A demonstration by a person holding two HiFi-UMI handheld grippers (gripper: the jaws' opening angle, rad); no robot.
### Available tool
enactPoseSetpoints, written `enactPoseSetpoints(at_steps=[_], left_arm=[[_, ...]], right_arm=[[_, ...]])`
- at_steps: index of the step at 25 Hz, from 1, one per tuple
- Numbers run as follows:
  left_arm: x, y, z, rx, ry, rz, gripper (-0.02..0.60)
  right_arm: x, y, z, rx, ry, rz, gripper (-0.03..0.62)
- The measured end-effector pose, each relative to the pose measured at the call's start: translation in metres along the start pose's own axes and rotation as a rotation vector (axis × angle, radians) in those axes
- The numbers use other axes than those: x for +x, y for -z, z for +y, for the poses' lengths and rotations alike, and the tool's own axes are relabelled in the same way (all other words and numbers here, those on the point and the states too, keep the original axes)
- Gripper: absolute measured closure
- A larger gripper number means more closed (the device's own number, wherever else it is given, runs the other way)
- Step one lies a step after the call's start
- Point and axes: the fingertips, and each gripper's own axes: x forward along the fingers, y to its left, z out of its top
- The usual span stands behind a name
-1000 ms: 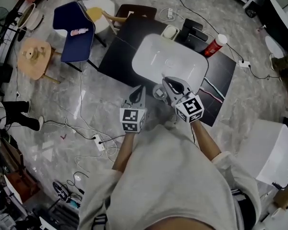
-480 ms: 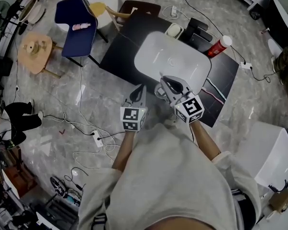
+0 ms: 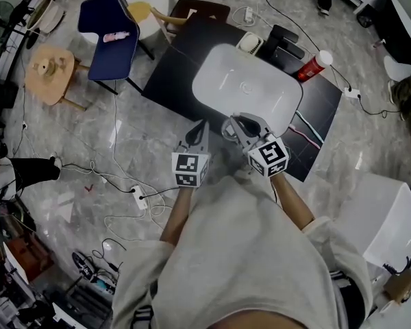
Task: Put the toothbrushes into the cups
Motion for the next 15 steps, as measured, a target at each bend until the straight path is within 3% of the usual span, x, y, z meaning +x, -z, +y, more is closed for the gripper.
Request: enactPoseSetpoints(at_steps=[15], left_arm=[[0.007,0.005,-0.008,0.007,0.027,0.009,0.555]], right_arm=[[-0.005,0.041,0.0,-0.017,0.027,0.11,0.552]])
